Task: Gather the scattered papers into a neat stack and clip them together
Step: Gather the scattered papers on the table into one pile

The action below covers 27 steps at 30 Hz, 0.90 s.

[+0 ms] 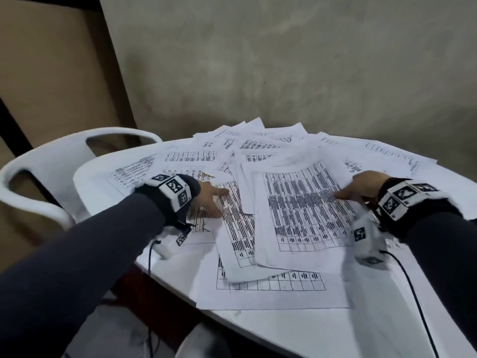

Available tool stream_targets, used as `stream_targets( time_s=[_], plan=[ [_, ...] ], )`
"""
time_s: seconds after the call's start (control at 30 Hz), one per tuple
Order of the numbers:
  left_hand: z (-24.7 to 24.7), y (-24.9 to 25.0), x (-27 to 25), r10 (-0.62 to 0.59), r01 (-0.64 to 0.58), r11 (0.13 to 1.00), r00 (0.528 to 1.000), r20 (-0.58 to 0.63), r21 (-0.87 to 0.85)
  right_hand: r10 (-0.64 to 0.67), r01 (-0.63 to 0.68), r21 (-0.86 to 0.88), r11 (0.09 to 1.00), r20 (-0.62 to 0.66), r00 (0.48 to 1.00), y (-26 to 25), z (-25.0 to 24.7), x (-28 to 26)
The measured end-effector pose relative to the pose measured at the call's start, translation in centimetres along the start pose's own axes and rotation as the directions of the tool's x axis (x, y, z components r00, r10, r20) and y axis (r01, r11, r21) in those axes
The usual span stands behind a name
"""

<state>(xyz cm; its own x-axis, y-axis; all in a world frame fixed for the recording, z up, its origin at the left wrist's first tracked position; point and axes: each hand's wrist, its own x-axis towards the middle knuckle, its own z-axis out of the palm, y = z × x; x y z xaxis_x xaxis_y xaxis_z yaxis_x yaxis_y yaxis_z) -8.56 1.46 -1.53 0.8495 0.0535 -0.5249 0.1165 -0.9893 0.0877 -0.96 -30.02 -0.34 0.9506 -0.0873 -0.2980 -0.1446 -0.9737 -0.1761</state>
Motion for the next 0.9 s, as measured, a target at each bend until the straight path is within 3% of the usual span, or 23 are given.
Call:
stream_targets(
  time_s=[0.07, 0.13, 0.2, 0.27, 0.33, 0.4, 0.47, 0.57, 0.63, 0.73, 0.8, 0.9],
  plan=[
    [0.0, 0.3, 0.6, -0.07, 0.065, 0.996, 0.992, -0.104, -0.057, -0.005, 0.007, 0.118, 0.993, -0.02, 1.0, -0.9, 0.2, 0.3],
    [-0.1, 0.8, 0.7, -0.11, 0.083, 0.988, 0.968, -0.226, -0.127, -0.032, 0.038, 0.096, 0.995, -0.065, 0.997, -1.8, 0.2, 0.0],
    [-0.4, 1.0, 1.2, -0.151, 0.06, 0.94, 0.956, -0.252, -0.336, -0.088, 0.097, 0.093, 0.991, -0.096, 0.991, -2.5, 0.2, 0.2],
    [-0.3, 0.4, 2.0, -0.199, 0.037, 0.745, 0.965, -0.169, -0.666, -0.146, 0.149, 0.088, 0.985, -0.043, 0.988, -3.6, 0.7, -0.4],
    [-0.2, 0.3, 2.0, -0.165, 0.029, 0.55, 0.983, -0.075, -0.835, -0.179, 0.179, 0.005, 0.984, 0.019, 0.984, -4.4, 1.3, -0.5],
    [0.4, -0.3, 4.0, -0.149, 0.049, 0.496, 0.988, -0.029, -0.867, -0.216, 0.212, 0.053, 0.976, 0.092, 0.972, -5.0, 1.2, -0.9],
    [0.6, -0.6, 5.2, -0.144, 0.008, 0.479, 0.987, -0.069, -0.878, -0.264, 0.245, 0.134, 0.96, 0.148, 0.953, -4.9, 1.0, -1.1],
    [0.1, -0.4, 4.1, -0.192, -0.073, 0.352, 0.97, -0.149, -0.933, -0.28, 0.254, 0.254, 0.933, 0.071, 0.957, -4.0, 0.8, 0.1],
    [0.1, -0.6, 4.4, -0.222, -0.077, 0.266, 0.965, -0.139, -0.961, -0.223, 0.214, 0.334, 0.918, -0.01, 0.975, -3.1, 0.6, 1.3],
    [0.1, -0.7, 4.3, -0.182, -0.041, 0.205, 0.98, -0.079, -0.978, -0.054, 0.074, 0.457, 0.886, -0.057, 0.997, -1.5, 0.2, 2.6],
    [0.0, -0.9, 4.6, -0.175, -0.036, 0.196, 0.982, -0.071, -0.98, 0.024, 0.02, 0.43, 0.902, -0.098, 0.995, -0.9, 0.2, 2.8],
    [-0.1, -1.0, 5.0, -0.161, -0.019, 0.196, 0.986, -0.051, -0.98, 0.022, 0.001, 0.322, 0.947, -0.066, 0.998, -1.3, 0.5, 2.9]
  ],
)
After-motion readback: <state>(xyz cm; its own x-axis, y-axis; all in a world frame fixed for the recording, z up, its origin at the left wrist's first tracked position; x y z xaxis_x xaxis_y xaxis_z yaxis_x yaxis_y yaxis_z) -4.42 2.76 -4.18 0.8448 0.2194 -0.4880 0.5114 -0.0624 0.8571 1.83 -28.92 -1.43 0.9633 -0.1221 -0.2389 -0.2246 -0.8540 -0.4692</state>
